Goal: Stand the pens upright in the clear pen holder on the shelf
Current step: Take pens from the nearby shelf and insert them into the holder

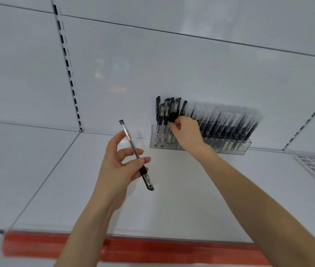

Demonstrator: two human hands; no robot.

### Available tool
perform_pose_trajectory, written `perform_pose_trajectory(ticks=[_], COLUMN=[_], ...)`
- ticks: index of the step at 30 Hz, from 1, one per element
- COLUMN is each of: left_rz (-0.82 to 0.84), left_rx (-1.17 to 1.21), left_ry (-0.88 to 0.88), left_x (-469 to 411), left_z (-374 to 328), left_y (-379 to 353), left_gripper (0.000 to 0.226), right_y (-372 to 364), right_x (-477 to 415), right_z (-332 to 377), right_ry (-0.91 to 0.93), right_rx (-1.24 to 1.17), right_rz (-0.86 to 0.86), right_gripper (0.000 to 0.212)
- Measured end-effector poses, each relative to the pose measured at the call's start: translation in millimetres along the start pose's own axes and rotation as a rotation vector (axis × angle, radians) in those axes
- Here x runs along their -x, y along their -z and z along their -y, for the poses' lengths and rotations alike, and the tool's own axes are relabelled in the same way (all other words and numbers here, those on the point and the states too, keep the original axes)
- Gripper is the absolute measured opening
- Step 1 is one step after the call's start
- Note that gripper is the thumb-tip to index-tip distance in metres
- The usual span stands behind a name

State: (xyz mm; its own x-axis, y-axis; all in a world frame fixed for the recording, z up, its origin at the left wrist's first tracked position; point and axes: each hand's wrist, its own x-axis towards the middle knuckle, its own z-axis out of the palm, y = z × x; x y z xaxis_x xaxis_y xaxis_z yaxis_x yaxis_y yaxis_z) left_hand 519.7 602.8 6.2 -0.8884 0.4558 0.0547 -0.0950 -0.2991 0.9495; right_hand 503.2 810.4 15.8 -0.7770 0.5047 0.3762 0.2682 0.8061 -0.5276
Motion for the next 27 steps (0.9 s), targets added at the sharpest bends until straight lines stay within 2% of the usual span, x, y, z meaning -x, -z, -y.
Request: perform_pose_trajectory(ticks=[5,12,14,16,19,21,23,27], left_rz=[-0.004,-0.021,-0.052,-0.087,-0.131,-0.129,-0.106,-0.077], left_rx=[-0.045,-0.046,0.007,0.153,0.315,0.365,0.380,0.303], left_ry=[-0.019,-0.059,-0.082,-0.064,-0.067,-0.077,-0.072,-0.049], left_x=[0.4,0.7,-1.5,-4.6,-8.2,-9.1,-9.8,-10.5], left_z=[-2.2,-2.1,-1.5,-2.8,-5.4,-5.6,-3.5,0.1], left_y=[0.7,-1.4,-2.5,-5.8,-15.5,-24.8,-32.9,-33.7], left_gripper=[0.082,0.059,0.052,0.044,0.034,0.031,0.029,0.014], right_y=[-1.8,-2.4,7.6,23.2,44.8,49.8,48.3,59.7], right_x=[1.2,7.6,20.0,38.0,69.8,89.0,100.0,97.7], right_z=[-0.6,-5.1,-2.8,0.0,6.8,11.6,10.9,-7.7], right_ry=[-0.024,-0.055,-0.080,-0.049,-0.048,-0.121,-0.190,-0.330], right_rx=[0.036,-0.057,-0.180,-0.267,-0.379,-0.563,-0.776,-1.069], right_rz=[0.054,0.029,0.009,0.038,0.301,0.465,0.437,0.234], right_gripper=[0.026,0.025,0.027,0.021,0.019,0.013,0.006,0.006])
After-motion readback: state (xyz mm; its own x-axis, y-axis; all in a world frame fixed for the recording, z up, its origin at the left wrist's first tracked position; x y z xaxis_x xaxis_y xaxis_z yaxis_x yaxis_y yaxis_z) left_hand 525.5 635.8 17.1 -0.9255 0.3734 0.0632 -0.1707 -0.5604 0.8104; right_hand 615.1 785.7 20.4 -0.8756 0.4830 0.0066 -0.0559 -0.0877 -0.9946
